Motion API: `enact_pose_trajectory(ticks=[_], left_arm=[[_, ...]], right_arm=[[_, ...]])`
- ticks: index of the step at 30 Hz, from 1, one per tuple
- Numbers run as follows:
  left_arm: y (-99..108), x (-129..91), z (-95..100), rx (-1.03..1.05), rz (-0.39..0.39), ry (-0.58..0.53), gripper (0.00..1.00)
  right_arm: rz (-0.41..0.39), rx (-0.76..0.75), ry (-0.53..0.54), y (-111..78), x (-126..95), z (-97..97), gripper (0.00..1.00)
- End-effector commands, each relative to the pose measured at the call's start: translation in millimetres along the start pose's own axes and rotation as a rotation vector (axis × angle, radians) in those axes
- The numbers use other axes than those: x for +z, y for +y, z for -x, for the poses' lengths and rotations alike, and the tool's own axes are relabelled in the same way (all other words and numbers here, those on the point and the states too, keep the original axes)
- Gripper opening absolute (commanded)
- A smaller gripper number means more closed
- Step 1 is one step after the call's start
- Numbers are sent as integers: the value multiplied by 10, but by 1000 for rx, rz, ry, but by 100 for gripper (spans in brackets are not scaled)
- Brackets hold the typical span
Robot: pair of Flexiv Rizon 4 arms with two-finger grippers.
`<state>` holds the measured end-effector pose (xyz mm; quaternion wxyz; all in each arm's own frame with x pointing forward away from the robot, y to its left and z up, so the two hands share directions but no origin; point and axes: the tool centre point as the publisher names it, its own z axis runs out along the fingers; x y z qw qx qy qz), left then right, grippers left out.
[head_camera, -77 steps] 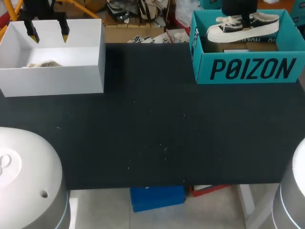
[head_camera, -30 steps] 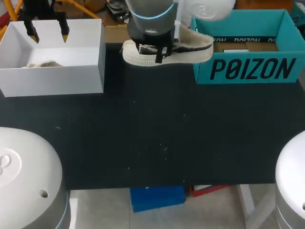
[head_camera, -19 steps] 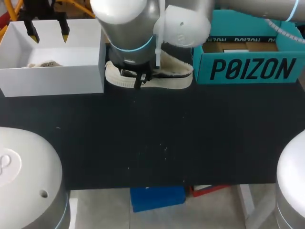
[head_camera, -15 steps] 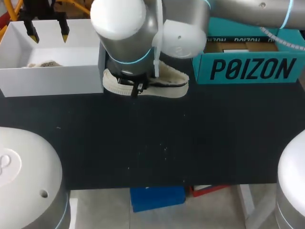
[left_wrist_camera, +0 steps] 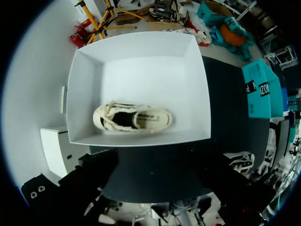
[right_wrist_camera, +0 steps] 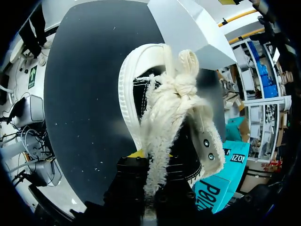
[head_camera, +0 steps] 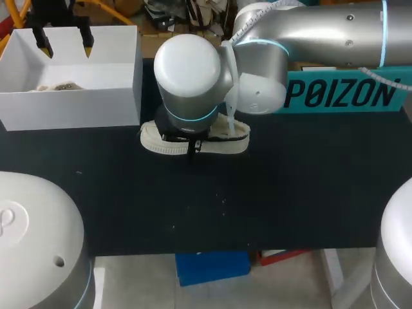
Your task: Take the shoe out of the shoebox, open the shoe tongue, remove and reinsert the insole, then place the shoe into the shoebox
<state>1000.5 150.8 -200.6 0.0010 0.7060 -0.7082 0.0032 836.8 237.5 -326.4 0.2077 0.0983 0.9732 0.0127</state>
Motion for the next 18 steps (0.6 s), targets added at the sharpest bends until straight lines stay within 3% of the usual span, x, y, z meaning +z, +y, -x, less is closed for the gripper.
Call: enact_pose_trajectory(ticks=[1,10,18], left_arm=[[3,-3,-2,-1,2,-3,100],[3,-3,-2,-1,2,-3,100],[3,-3,-2,-1,2,-3,100]], right_arm=[[59,-17,20,-86,187,51,0],[94,-54,50,-87,501,35,0],[99,-65,87,-36,570,-71,0]])
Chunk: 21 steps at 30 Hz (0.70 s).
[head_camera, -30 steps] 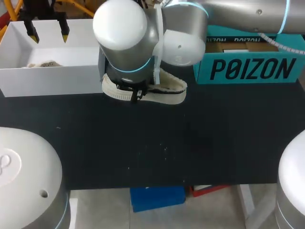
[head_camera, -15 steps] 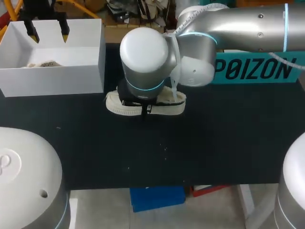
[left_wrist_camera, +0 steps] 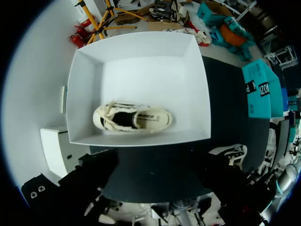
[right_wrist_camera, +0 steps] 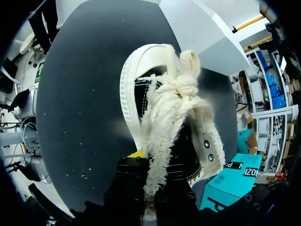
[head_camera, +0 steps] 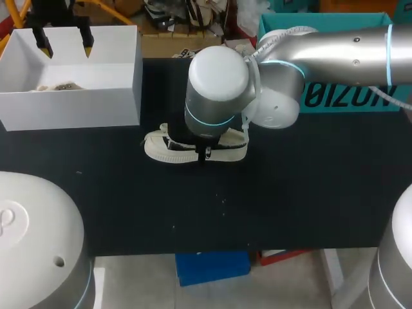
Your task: Take the shoe out of the shoebox, open the shoe tongue, remove and reinsert the insole, then place the shoe into the shoebox
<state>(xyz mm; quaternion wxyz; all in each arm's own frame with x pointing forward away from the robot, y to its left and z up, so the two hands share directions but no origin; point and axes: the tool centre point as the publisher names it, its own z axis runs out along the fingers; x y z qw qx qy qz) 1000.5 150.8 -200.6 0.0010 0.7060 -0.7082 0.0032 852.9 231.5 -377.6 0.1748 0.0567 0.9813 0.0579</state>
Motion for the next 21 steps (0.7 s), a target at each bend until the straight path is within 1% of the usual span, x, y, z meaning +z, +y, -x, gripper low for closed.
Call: enact_pose_trajectory(ticks=[1,2,9,17,19,20,21], left_arm=[[3,-3,-3,-1,2,-3,100],[3,-3,-3,-1,2,-3,100],[3,-3,-3,-1,2,-3,100],[3,-3,-3,-1,2,-3,100],[3,-3,-3,-1,2,-3,100],[3,-3,-3,-1,2,-3,100],[3,-3,-3,-1,2,-3,100]], right_arm=[[1,-2,10,25,40,-17,0],[-6,5,29,34,40,-65,0],[-7,19,47,56,65,-238,0],[8,26,81,130,144,-345,0],[17,20,103,157,157,-361,0],[19,25,118,164,161,-367,19],[25,26,125,176,155,-375,100]])
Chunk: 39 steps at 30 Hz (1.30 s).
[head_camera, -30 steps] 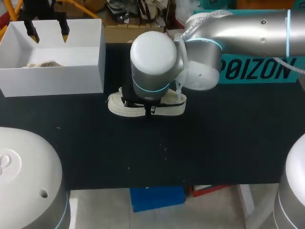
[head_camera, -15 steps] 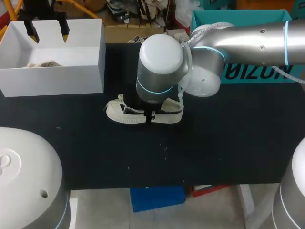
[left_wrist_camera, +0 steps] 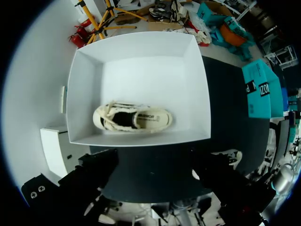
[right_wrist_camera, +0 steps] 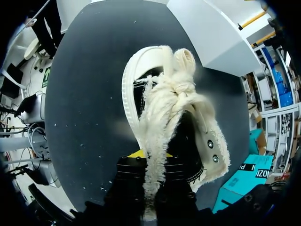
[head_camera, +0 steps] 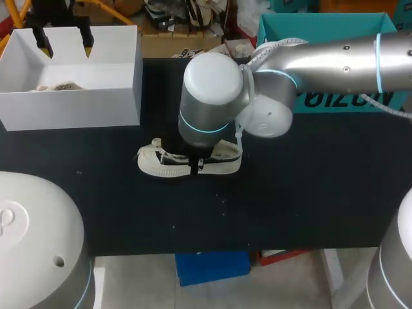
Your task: Take the shoe out of the shoebox, open the shoe tongue, remove and reinsert the insole, then place the shoe into the shoebox
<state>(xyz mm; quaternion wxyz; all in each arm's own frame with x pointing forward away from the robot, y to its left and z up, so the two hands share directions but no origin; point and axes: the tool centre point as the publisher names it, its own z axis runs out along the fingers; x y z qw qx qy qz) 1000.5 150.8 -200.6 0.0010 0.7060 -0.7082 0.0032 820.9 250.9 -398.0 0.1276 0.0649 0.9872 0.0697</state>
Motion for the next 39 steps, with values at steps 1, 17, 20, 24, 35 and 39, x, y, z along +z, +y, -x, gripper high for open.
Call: enact_pose_trajectory(ticks=[1,17,20,24,35,39], left_arm=[[3,-3,-2,-1,2,-3,100],[3,-3,-2,-1,2,-3,100],[3,-3,-2,-1,2,-3,100],[3,-3,-2,-1,2,-3,100],[3,-3,-2,-1,2,-3,100],[3,-3,-2,-1,2,-3,100]], right_arm=[[10,2,31,52,33,23,100],[-16,-19,149,-80,-921,226,100],[4,-34,112,-140,-1021,261,100],[132,-2,79,-214,-1103,277,100],[271,-36,106,-482,-1188,300,100],[271,-36,106,-482,-1188,300,100]])
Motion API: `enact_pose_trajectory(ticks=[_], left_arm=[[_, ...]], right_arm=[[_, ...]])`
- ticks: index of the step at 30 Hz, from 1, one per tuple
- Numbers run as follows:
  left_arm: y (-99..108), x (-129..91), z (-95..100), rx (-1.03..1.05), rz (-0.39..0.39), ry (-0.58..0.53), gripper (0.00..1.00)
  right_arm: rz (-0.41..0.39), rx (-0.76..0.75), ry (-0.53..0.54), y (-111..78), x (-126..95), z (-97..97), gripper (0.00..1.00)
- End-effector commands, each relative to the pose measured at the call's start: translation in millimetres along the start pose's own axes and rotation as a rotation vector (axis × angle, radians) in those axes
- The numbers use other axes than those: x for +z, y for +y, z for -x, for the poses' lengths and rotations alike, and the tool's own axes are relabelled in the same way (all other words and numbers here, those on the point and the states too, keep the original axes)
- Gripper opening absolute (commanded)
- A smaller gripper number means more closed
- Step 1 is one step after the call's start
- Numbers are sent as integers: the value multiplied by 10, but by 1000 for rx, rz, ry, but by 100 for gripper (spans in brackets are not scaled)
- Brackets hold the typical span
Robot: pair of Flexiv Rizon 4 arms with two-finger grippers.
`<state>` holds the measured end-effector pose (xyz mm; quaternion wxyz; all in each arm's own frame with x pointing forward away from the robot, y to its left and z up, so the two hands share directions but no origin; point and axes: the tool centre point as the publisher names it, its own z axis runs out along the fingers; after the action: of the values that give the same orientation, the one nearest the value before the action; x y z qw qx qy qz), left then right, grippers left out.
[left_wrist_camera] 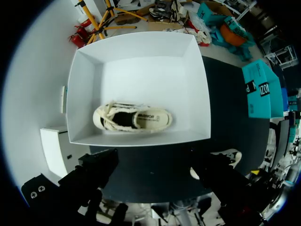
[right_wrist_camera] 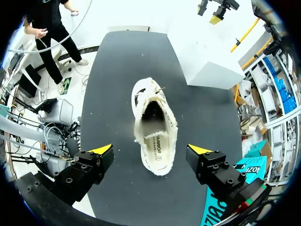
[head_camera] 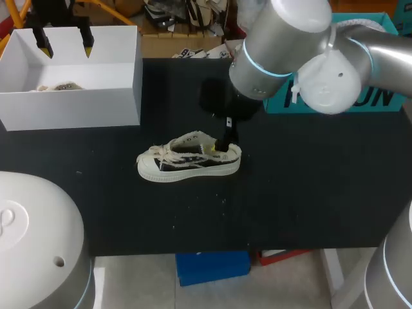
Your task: Take the shoe out of the shoebox, open the shoe tongue, remove and reinsert the insole, then place the shoe into the shoebox
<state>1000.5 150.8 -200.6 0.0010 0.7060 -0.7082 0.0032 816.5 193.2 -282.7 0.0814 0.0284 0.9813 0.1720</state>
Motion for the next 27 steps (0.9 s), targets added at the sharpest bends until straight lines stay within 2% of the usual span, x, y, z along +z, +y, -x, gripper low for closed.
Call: enact_pose_trajectory(ticks=[1,25,27], left_arm=[[3,-3,-2,-1,2,-3,100],[3,-3,-2,-1,2,-3,100],[3,-3,-2,-1,2,-3,100]], right_arm=[[65,-1,-3,-86,-18,-27,100],[65,-1,-3,-86,-18,-27,100],[90,7,-22,-78,-28,-75,100]])
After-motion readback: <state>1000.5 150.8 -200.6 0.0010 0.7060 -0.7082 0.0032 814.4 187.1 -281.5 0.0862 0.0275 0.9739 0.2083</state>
